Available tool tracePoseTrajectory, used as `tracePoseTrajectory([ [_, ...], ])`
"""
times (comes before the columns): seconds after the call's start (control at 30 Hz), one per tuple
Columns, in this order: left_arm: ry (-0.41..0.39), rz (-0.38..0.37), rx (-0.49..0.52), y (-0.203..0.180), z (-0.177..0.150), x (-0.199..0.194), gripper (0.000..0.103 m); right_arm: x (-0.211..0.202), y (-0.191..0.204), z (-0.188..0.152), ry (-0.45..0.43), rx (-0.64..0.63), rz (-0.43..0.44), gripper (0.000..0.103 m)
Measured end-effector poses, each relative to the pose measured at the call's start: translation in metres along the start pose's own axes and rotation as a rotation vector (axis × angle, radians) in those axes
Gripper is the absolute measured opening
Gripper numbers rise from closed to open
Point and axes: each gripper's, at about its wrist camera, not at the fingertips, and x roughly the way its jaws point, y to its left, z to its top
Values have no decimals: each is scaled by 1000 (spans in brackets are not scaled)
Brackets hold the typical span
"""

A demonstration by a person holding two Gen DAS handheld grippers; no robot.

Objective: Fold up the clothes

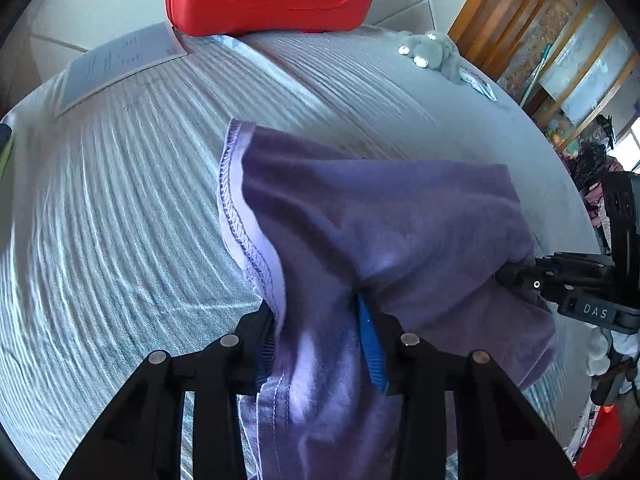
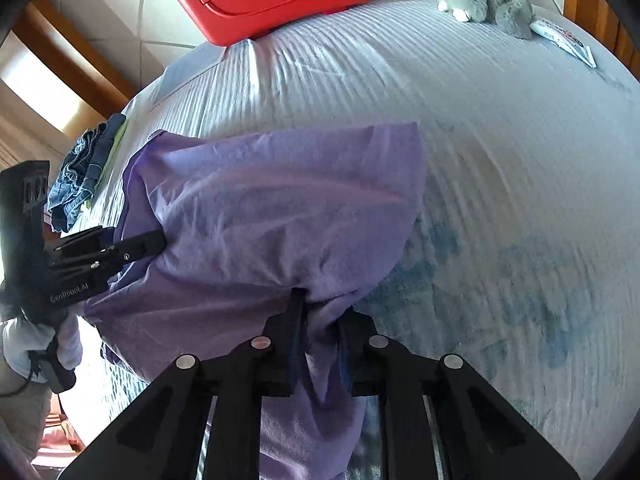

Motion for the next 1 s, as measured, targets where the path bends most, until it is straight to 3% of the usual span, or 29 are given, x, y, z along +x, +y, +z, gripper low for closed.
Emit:
tracePoseTrajectory([
  [0.17, -1, 0, 5, -1, -2, -2, 36, -1, 2, 2, 8, -11, -4, 13],
  [0.27, -18, 7, -9, -4, -4, -1, 23, 0, 6, 2, 10, -34, -29, 13],
  [0.4, -47, 2, -16, -5, -8, -2, 19, 0, 14, -1, -5, -84, -80, 13],
  [0.6, -91, 48, 29, -24, -6, -5, 11, -4, 12, -3, -30, -87, -73, 6],
  [0.73, -183, 63, 28, -23, -14, -41, 11, -25, 15, -4, -115, -85, -34, 5],
  [0.83, -242, 82, 20, -25, -17, -69, 11, -46, 28, 1, -166, -143, -20, 5],
  [1.0, -367, 121, -75, -8, -23, -129, 11, -81, 70, 19, -246, -286, 32, 5],
])
